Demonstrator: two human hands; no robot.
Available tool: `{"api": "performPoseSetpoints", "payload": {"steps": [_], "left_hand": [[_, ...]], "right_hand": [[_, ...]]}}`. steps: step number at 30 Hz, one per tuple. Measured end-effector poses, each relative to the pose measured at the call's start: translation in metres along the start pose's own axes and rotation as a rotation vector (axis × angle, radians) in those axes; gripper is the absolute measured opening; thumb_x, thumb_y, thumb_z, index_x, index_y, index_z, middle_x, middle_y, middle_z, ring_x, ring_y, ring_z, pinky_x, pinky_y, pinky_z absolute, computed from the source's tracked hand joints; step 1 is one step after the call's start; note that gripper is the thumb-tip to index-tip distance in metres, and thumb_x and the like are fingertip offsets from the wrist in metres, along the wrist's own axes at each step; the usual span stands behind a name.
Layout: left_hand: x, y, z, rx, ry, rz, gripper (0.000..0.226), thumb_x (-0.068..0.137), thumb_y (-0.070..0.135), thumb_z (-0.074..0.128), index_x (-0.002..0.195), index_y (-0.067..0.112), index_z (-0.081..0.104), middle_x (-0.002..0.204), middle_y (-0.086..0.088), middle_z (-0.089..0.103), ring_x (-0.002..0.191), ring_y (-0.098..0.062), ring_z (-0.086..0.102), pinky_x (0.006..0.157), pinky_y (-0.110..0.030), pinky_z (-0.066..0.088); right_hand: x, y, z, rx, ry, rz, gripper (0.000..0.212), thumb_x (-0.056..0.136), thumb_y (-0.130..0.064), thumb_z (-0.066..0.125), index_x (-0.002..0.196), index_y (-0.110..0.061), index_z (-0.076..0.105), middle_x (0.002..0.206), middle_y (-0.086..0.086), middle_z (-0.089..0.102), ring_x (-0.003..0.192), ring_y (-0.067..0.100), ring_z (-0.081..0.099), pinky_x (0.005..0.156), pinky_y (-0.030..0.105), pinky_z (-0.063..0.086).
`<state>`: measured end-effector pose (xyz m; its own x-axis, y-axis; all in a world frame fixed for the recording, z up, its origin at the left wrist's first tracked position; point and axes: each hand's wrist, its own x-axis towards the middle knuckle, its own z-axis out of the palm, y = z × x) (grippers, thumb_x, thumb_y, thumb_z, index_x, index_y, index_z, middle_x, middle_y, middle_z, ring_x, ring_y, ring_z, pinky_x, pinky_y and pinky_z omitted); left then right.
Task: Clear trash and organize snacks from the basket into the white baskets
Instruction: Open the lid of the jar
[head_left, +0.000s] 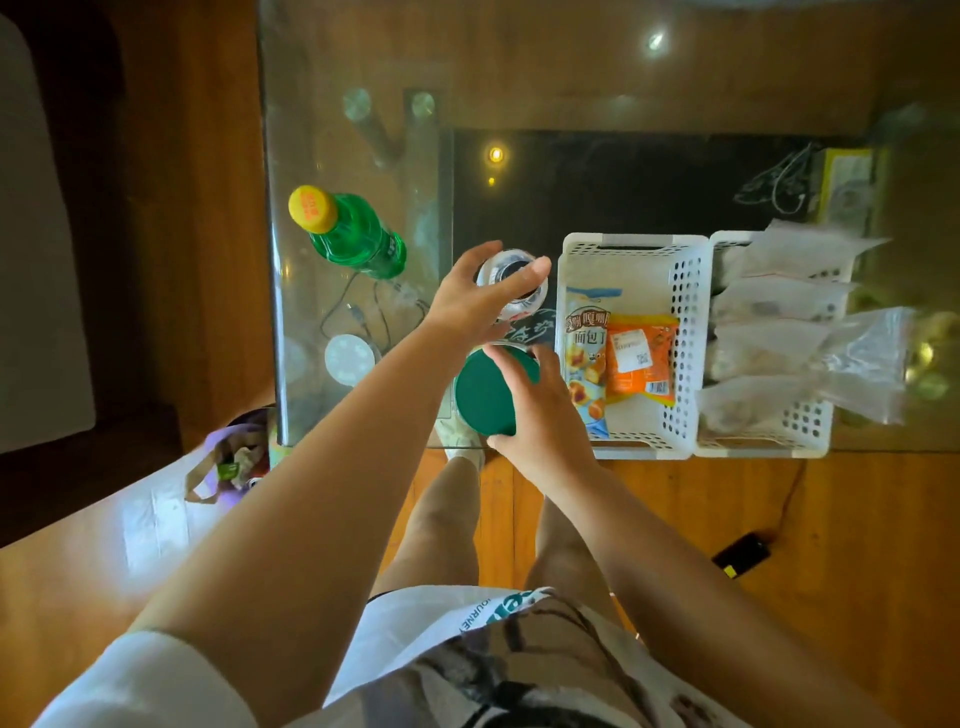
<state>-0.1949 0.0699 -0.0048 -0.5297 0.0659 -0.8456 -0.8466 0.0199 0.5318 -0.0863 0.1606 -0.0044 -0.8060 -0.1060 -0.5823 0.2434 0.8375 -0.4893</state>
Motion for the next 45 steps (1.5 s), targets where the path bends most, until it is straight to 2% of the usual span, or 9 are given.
{"api": "performPoseSetpoints", "payload": {"steps": [3,7,12,16,23,29,35,41,45], "left_hand": [[0.0,-0.003,-0.008,0.003,-0.047,-0.058,0.07,0.08,0.049,0.063,0.14,0.025,0.035,0.139,-0.009,0.043,0.114,-0.03,0.051,0.09,-0.036,0.047],[-0.006,-0.011,-0.032,-0.181,0.116,-0.181,0.076,0.08,0.054,0.061,0.141,0.019,0.031,0.147,-0.015,0.032,0.115,-0.034,0.051,0.084,-0.035,0.049],[-0.014,-0.009,-0.085,-0.284,0.254,0.032,0.09,0.078,0.029,0.072,0.146,0.035,0.013,0.152,-0.01,0.026,0.129,-0.031,0.041,0.092,-0.043,0.045],[-0.018,0.016,-0.11,-0.241,0.069,0.288,0.073,0.079,0.032,0.066,0.14,0.039,0.028,0.139,0.002,0.039,0.12,-0.016,0.047,0.095,-0.043,0.038],[-0.019,0.035,-0.12,-0.149,0.087,0.229,0.036,0.083,0.054,0.045,0.108,0.034,0.061,0.133,-0.002,0.047,0.12,-0.019,0.047,0.105,-0.043,0.035],[-0.023,0.031,-0.118,0.08,0.139,0.294,0.042,0.086,0.055,0.044,0.115,0.028,0.059,0.124,-0.002,0.054,0.117,-0.027,0.054,0.089,-0.033,0.049],[-0.027,0.026,-0.104,0.148,0.118,0.271,0.05,0.092,0.05,0.042,0.129,0.019,0.053,0.129,-0.006,0.056,0.117,-0.026,0.055,0.097,-0.038,0.048],[-0.039,0.013,-0.075,0.094,0.015,0.249,0.043,0.094,0.033,0.047,0.129,0.008,0.053,0.099,0.006,0.063,0.087,-0.002,0.063,0.073,-0.009,0.052],[-0.045,0.003,-0.058,0.129,-0.02,0.259,0.043,0.093,0.034,0.049,0.127,0.008,0.055,0.106,0.001,0.062,0.099,-0.014,0.062,0.087,-0.02,0.049]], "right_hand": [[-0.001,0.006,-0.006,0.161,0.006,0.017,0.072,0.082,-0.038,0.063,0.142,-0.03,0.026,0.15,0.004,0.022,0.137,0.021,0.027,0.102,0.039,0.043],[0.01,0.014,-0.021,0.266,0.09,0.064,0.064,0.086,-0.041,0.058,0.14,-0.017,0.031,0.145,0.003,0.032,0.134,0.018,0.032,0.104,0.027,0.032],[0.039,0.004,-0.054,0.35,0.222,0.022,0.072,0.081,-0.03,0.068,0.141,-0.023,0.029,0.142,0.001,0.035,0.126,0.006,0.032,0.093,0.015,0.028],[0.059,-0.01,-0.068,0.256,0.179,-0.089,0.063,0.081,-0.02,0.068,0.137,-0.024,0.04,0.146,0.002,0.036,0.133,0.015,0.034,0.096,0.016,0.027],[0.066,-0.013,-0.071,0.181,0.117,-0.087,0.048,0.084,-0.014,0.065,0.128,-0.022,0.049,0.14,0.002,0.048,0.126,0.021,0.047,0.1,0.031,0.042],[0.064,-0.012,-0.071,0.134,0.145,-0.072,0.046,0.084,-0.011,0.064,0.127,-0.021,0.05,0.134,0.003,0.053,0.122,0.022,0.052,0.096,0.03,0.045],[0.058,-0.011,-0.074,0.144,0.176,-0.03,0.045,0.085,-0.007,0.063,0.127,-0.019,0.05,0.131,0.006,0.056,0.122,0.024,0.052,0.094,0.032,0.047],[0.054,-0.008,-0.078,0.119,0.155,-0.018,0.045,0.084,-0.005,0.063,0.125,-0.019,0.052,0.127,0.007,0.058,0.119,0.024,0.054,0.093,0.032,0.046],[0.05,-0.006,-0.08,0.116,0.147,-0.023,0.045,0.083,-0.004,0.064,0.125,-0.018,0.053,0.124,0.008,0.06,0.116,0.024,0.055,0.093,0.031,0.045]]}}
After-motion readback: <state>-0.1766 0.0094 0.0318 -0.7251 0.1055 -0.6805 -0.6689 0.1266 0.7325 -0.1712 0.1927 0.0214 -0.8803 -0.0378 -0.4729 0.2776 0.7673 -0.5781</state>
